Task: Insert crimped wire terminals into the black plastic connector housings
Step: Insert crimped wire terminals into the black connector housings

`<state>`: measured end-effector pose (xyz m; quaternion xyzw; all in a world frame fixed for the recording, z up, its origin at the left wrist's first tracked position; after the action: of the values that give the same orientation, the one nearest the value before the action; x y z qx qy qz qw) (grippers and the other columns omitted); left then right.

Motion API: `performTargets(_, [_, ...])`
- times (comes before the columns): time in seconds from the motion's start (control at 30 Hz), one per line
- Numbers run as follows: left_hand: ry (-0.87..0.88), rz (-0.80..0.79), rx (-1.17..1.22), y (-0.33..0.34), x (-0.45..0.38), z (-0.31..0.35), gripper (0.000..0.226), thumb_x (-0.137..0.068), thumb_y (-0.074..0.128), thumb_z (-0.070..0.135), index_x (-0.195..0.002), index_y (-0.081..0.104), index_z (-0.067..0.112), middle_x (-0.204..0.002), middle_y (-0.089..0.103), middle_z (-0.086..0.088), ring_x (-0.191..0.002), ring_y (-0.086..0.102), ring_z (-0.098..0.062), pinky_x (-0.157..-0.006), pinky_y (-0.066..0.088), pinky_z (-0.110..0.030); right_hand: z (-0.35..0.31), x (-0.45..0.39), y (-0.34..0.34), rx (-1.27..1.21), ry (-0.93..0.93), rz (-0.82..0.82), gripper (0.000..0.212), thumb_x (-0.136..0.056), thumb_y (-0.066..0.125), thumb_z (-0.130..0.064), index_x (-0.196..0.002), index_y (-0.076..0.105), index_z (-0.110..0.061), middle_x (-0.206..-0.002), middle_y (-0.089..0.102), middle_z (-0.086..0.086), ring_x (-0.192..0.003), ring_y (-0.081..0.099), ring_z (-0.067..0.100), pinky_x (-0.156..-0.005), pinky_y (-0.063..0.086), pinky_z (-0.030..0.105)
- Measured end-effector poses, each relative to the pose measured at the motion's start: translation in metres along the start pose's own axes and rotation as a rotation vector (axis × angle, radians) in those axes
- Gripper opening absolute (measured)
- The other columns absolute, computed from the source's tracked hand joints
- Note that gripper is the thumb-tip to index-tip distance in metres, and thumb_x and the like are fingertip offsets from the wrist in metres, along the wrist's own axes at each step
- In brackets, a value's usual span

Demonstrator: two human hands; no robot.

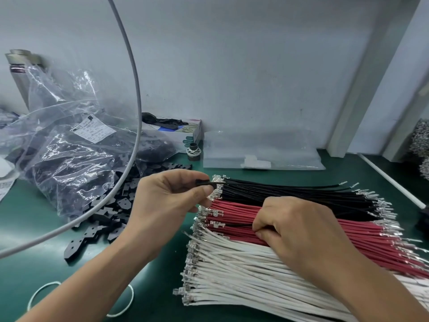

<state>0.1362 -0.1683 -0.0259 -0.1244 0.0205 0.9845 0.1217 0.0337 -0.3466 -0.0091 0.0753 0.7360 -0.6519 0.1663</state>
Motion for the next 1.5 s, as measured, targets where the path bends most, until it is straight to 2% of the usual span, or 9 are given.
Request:
performTargets(0.17, [-0.008,0.009,0.033,-0.002,0.0,0.0,0.018,-0.071,0.084,0.013,-0.089,0.082,0.015,-0.079,0.079,-0.01,-0.066,0.076,-0.024,-0.056,0.059,-0.022,-0.001,0.001,0.003,0.061,0.022,0.007,0.011,-0.094,0.065,-0.025,-0.087,0.065,-0.034,-0.082,0.058,-0.018,-0.074,0.055,0.005,-0.061,0.052,0.027])
performTargets(0.33, [-0.03,0.018,0.07,-0.004,-0.003,-0.002,0.017,-0.071,0.083,0.011,-0.087,0.082,0.013,-0.08,0.079,-0.012,-0.064,0.075,-0.021,-0.055,0.059,-0.023,0.012,0.002,-0.003,-0.044,0.059,0.032,0.009,-0.097,0.051,-0.037,-0.092,0.047,-0.043,-0.085,0.054,-0.023,-0.079,0.054,0.001,-0.062,0.04,0.016])
performTargets(0.43, [-0.048,-0.007,0.132,-0.003,-0.003,-0.002,0.023,-0.068,0.081,0.013,-0.091,0.081,0.011,-0.083,0.079,-0.016,-0.067,0.076,-0.025,-0.058,0.06,-0.025,0.02,0.001,-0.006,-0.249,0.091,0.057,0.012,-0.096,0.049,-0.035,-0.099,0.054,-0.045,-0.097,0.056,-0.024,-0.091,0.056,0.0,-0.072,0.042,0.017])
performTargets(0.53, [-0.061,-0.023,0.155,-0.002,-0.002,-0.002,0.024,-0.068,0.081,0.013,-0.092,0.081,0.012,-0.084,0.078,-0.018,-0.071,0.077,-0.026,-0.061,0.061,-0.025,0.021,0.002,-0.006,-0.304,0.092,0.097,0.019,-0.095,0.054,-0.028,-0.098,0.064,-0.044,-0.1,0.055,-0.022,-0.09,0.058,0.004,-0.069,0.043,0.021])
performTargets(0.7, [-0.12,-0.041,0.213,0.0,-0.001,-0.004,0.031,-0.063,0.082,0.016,-0.094,0.081,0.012,-0.09,0.079,-0.019,-0.071,0.077,-0.027,-0.06,0.061,-0.027,0.025,0.001,-0.017,-0.303,0.091,0.155,0.013,-0.089,0.057,-0.047,-0.084,0.069,-0.042,-0.094,0.059,-0.019,-0.085,0.06,0.005,-0.065,0.04,0.02])
performTargets(0.87, [-0.21,-0.111,0.31,0.007,0.001,-0.007,0.04,-0.062,0.084,0.021,-0.1,0.082,0.011,-0.095,0.077,-0.022,-0.073,0.077,-0.027,-0.061,0.061,-0.028,0.018,0.001,-0.021,-0.429,0.035,0.223,0.023,-0.096,0.061,-0.021,-0.107,0.075,-0.034,-0.098,0.064,-0.019,-0.097,0.063,0.004,-0.082,0.047,0.017])
performTargets(1.03, [-0.293,-0.182,0.384,0.015,0.003,-0.011,0.036,-0.066,0.083,0.019,-0.099,0.08,0.004,-0.09,0.076,-0.023,-0.073,0.077,-0.026,-0.06,0.062,-0.026,0.014,0.005,-0.023,-0.423,0.071,0.322,0.007,-0.088,0.065,-0.037,-0.088,0.072,-0.039,-0.089,0.062,-0.017,-0.084,0.063,0.01,-0.067,0.05,0.028])
performTargets(1.2, [-0.313,-0.236,0.416,0.018,0.005,-0.01,0.028,-0.073,0.079,0.017,-0.098,0.081,0.005,-0.094,0.077,-0.022,-0.074,0.077,-0.025,-0.06,0.062,-0.026,0.015,0.006,-0.027,-0.488,0.061,0.348,0.005,-0.087,0.067,-0.038,-0.088,0.073,-0.038,-0.082,0.063,-0.013,-0.077,0.064,0.015,-0.064,0.052,0.035])
performTargets(1.5, [-0.319,-0.279,0.426,0.019,0.004,-0.01,0.024,-0.079,0.076,0.017,-0.099,0.08,0.004,-0.096,0.076,-0.024,-0.074,0.076,-0.025,-0.061,0.062,-0.026,0.014,0.006,-0.029,-0.473,0.102,0.319,0.013,-0.087,0.064,-0.041,-0.077,0.072,-0.037,-0.079,0.062,-0.013,-0.076,0.062,0.015,-0.064,0.049,0.034])
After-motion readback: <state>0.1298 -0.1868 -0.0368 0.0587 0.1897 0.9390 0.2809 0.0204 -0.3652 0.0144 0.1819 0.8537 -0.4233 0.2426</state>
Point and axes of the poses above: each hand's wrist, its own x-axis away from the middle knuckle, its own y-axis out of the palm, z = x × y, the point moved 8 cm from there along -x, towards the middle knuckle
